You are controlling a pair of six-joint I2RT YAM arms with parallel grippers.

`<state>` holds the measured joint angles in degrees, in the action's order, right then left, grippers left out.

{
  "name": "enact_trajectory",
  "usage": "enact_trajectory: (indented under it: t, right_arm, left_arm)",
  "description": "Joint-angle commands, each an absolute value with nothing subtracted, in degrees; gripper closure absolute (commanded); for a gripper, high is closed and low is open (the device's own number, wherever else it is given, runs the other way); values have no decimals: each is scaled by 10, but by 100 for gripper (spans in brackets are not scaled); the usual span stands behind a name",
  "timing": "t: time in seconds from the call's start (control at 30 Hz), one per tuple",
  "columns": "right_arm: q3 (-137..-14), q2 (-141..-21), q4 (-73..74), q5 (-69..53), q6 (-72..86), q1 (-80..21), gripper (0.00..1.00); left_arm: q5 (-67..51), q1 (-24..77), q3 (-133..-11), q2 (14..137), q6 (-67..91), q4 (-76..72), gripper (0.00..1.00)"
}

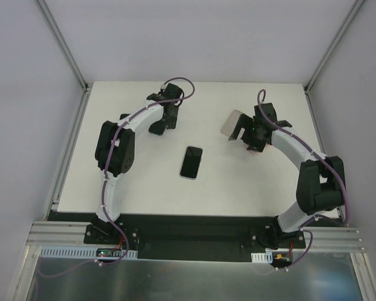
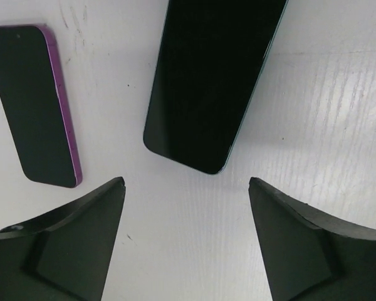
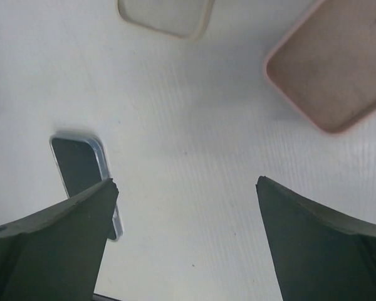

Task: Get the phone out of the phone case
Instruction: Place the phone at the center of the board, then pick up the phone at the center of the board.

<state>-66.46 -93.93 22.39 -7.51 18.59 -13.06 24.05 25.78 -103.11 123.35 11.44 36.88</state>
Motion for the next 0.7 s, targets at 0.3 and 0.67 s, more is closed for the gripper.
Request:
enact_trajectory:
  t: [0.3, 0.67]
  right_arm:
    - [-494, -731, 224, -40, 204, -167, 4]
    - [-478, -694, 247, -41, 202, -168, 4]
  left_arm:
    - [-60, 281, -835, 1041, 228, 296, 7]
    - [-90, 406, -734, 1034, 228, 262, 1]
